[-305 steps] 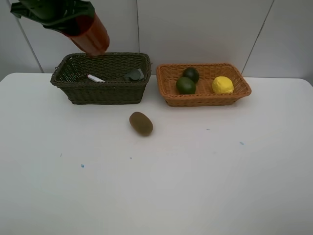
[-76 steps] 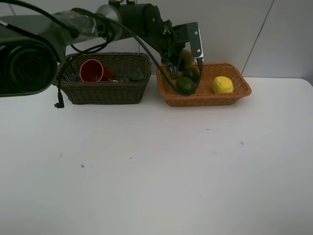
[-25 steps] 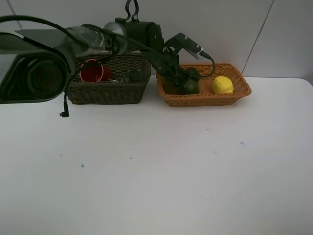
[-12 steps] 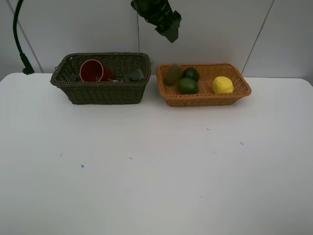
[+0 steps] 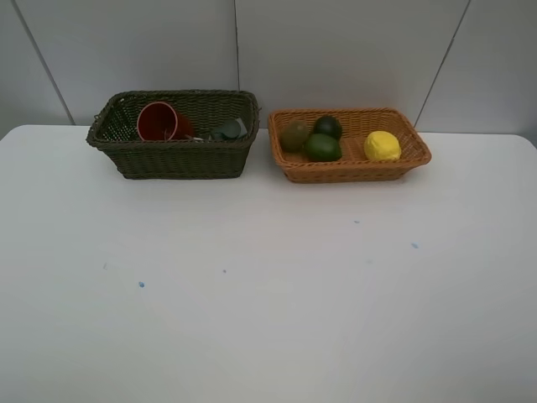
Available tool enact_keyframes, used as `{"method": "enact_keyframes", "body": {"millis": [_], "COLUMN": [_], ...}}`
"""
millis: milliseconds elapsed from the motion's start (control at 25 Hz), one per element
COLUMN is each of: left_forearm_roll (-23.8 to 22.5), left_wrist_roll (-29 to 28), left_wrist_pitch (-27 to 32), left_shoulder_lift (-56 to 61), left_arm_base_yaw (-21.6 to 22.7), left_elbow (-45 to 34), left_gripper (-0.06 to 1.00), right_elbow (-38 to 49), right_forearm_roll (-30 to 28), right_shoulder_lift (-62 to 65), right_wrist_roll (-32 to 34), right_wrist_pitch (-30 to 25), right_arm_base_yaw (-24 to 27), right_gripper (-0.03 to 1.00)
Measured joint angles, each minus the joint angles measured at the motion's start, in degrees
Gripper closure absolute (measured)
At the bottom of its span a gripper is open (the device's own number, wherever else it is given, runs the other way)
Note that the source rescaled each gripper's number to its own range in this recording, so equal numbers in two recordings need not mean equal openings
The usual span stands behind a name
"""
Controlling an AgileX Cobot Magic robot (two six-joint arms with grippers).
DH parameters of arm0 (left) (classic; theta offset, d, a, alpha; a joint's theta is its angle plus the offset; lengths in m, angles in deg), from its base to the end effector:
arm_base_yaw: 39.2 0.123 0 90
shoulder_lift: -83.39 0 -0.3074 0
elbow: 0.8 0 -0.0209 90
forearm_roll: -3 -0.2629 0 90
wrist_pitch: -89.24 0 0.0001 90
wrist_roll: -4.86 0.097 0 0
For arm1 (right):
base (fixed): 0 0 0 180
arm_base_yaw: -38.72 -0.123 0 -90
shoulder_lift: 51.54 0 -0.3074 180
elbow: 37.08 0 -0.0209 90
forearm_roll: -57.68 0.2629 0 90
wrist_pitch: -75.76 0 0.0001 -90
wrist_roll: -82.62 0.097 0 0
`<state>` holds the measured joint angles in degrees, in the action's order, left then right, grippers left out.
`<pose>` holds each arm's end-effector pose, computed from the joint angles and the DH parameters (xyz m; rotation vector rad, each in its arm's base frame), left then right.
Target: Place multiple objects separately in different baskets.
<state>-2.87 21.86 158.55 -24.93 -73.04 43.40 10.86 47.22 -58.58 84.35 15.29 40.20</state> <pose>0.3326 -0.2118 0.4820 0.9918 2.1004 -0.0183 -0.0154 -0.0149 0.2880 0.0667 2.0073 -0.2144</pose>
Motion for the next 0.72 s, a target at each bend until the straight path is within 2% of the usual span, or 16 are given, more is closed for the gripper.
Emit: {"method": "enact_keyframes", "body": {"millis": [200,480,720], "left_forearm_roll": [-5.43,-14.53,-17.17], "left_wrist_roll": [-3.37,-7.82,-10.27], "left_wrist_pitch": [0.07,0.47,0.57], "left_shoulder_lift": [12.71,34.17,52.8], "left_arm_base_yaw": [0.0,0.0,0.06], "left_elbow": [-9.22,-28.43,-42.3], "left_gripper": [-0.06,-0.06,-0.06], "right_elbow": [0.0,0.0,0.0], "right_forearm_roll": [0.0,0.0,0.0], "right_shoulder_lift": [0.0,0.0,0.0], "right_wrist_roll": [0.0,0.0,0.0], "right_wrist_pitch": [0.0,0.0,0.0], "right_arm_base_yaw": [0.0,0.0,0.0], "right_gripper": [-0.03,-0.03,-0.03]}}
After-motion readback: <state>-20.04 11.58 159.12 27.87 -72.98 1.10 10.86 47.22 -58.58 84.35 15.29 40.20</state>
